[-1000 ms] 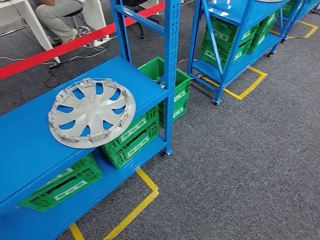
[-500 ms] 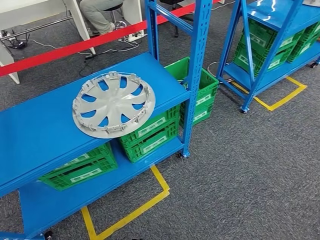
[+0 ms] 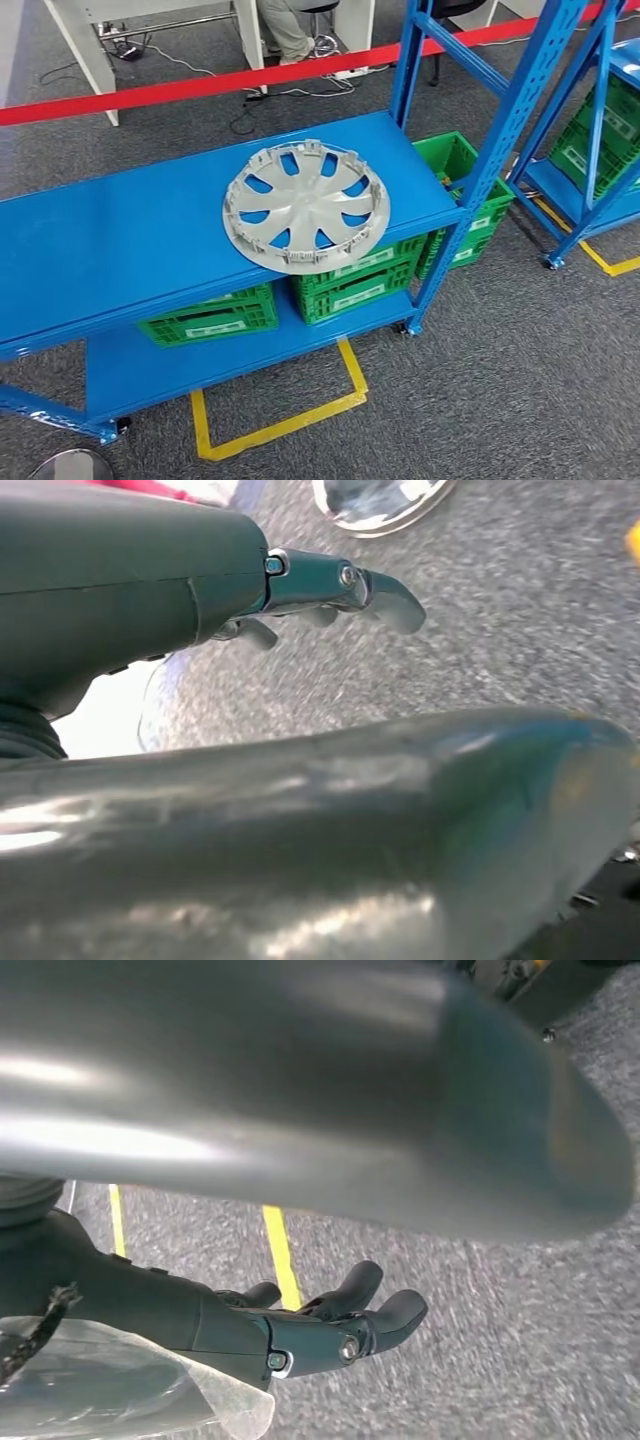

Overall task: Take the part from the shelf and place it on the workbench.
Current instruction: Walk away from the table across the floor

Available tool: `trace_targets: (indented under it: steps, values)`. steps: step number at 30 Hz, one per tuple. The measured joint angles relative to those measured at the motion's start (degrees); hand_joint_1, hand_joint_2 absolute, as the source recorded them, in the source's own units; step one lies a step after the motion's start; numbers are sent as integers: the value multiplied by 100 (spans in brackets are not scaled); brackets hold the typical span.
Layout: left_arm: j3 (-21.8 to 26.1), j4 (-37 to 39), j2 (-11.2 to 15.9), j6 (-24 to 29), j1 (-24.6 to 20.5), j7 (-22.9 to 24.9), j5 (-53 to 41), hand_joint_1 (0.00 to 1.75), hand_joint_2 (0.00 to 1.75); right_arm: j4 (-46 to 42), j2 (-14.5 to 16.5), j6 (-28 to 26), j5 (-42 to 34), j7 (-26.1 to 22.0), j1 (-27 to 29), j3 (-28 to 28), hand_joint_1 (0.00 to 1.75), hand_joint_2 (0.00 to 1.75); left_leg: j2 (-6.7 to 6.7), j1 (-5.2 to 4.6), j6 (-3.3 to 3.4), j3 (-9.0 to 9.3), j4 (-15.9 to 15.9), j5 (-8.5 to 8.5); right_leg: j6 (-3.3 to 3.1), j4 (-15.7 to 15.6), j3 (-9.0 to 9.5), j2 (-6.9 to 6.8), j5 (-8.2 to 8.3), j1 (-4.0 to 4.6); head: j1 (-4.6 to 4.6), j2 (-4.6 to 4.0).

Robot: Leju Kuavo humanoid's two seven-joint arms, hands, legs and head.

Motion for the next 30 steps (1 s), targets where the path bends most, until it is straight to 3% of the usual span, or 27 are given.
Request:
trace_targets:
  steps: [2,4,6,7,9,11,12,13,14,15,16,18,19,20,22,24,26,27,28,29,30]
  values:
    - [2,1,-4,2,0,0,1,0,0,13,2,-1,-4,-1,-2,0,0,0,-148,7,-58,16,37,-38,7,-760,302,244,368,-42,7,-1]
    - [3,1,-6,3,-5,-1,2,0,0,21,8,8,-13,-1,-11,4,0,0,-268,8,-120,-25,73,-54,-43,-1069,457,428,420,-60,9,-1]
    - [4,2,-2,8,12,-2,1,0,0,31,20,22,-25,-7,-23,15,0,0,-369,22,-171,-66,82,-49,-130,-1082,488,347,415,-53,3,0]
    - [5,3,0,15,25,-3,0,0,0,40,27,29,-32,-9,-28,24,0,0,-315,21,-197,-86,122,-76,-169,-1086,498,284,416,-55,-8,0]
    - [8,5,3,37,28,-4,0,0,0,63,40,40,-41,-16,-20,40,0,0,-28,17,-255,-244,472,-293,-238,-1101,521,133,407,-63,-55,1]
    - [8,5,2,52,19,-4,0,0,0,87,42,54,-50,-17,3,49,0,0,245,29,-305,-617,1227,-653,-282,-1101,535,-41,379,-38,-96,0]
    - [8,5,2,57,19,-4,0,0,0,95,42,61,-56,-17,11,51,0,0,289,39,-317,-788,1564,-767,-293,-1101,542,-130,367,-27,-94,-1]
    - [8,5,2,63,27,-4,0,0,0,102,42,68,-61,-18,12,52,0,0,306,45,-319,-884,1746,-779,-299,-1100,551,-213,352,-20,-96,-1]
    - [9,6,3,70,39,-4,0,0,0,109,43,73,-65,-19,6,54,0,0,314,46,-310,-871,1708,-679,-301,-1100,565,-284,338,-13,-97,-1]
    - [11,7,5,78,51,-4,1,0,0,114,45,77,-68,-21,-1,55,0,0,336,40,-284,-752,1458,-488,-299,-1100,589,-350,322,-4,-98,-1]
    - [15,7,6,86,59,-4,1,0,0,119,50,80,-70,-23,-8,56,0,0,427,20,-236,-565,1078,-265,-295,-1102,615,-413,303,4,-98,-1]
    - [25,7,10,103,44,-3,13,0,0,125,68,83,-78,-27,-12,58,0,0,673,-46,-133,-235,397,-30,-264,-1100,658,-541,258,41,-101,-1]
    - [29,7,10,110,33,-2,24,0,0,128,76,85,-82,-27,-12,60,0,0,754,-76,-97,-162,223,-15,-242,-1101,666,-609,241,54,-98,-1]
    - [32,7,11,116,29,-3,37,0,0,131,83,87,-86,-27,-15,62,0,0,751,-92,-84,-152,167,-48,-215,-1107,673,-676,230,66,-99,0]
    - [42,7,11,126,55,-2,61,0,0,137,91,92,-93,-29,-37,67,0,0,641,-73,-59,-138,95,-27,-160,-1118,694,-729,206,67,-91,0]
    - [65,8,11,148,81,-2,93,0,0,145,96,109,-134,-36,-59,69,0,0,561,-26,-22,-83,6,16,-109,-881,587,-469,48,53,-72,0]
    - [87,9,-1,174,72,-4,121,0,0,157,96,144,-224,-19,-46,68,0,0,484,1,4,-62,-24,29,-76,-193,218,-144,-260,28,-43,0]
    - [96,9,-8,181,65,-7,131,0,0,163,96,161,-268,-3,-30,67,0,0,442,2,10,-60,-23,25,-62,180,2,-81,-379,22,-34,1]
    - [107,9,-15,190,64,-11,141,0,0,170,96,172,-305,14,-13,65,0,0,399,3,11,-51,-21,17,-48,415,-160,-57,-399,17,-28,1]
    - [118,9,-17,197,68,-16,155,0,0,178,96,178,-333,26,-2,63,0,0,365,7,4,-36,-19,6,-34,436,-223,-52,-302,12,-26,0]
    - [130,9,-17,202,75,-21,168,0,44,189,96,180,-355,31,3,61,0,0,334,13,-13,-13,-15,-11,-22,223,-169,-52,-98,3,-27,0]
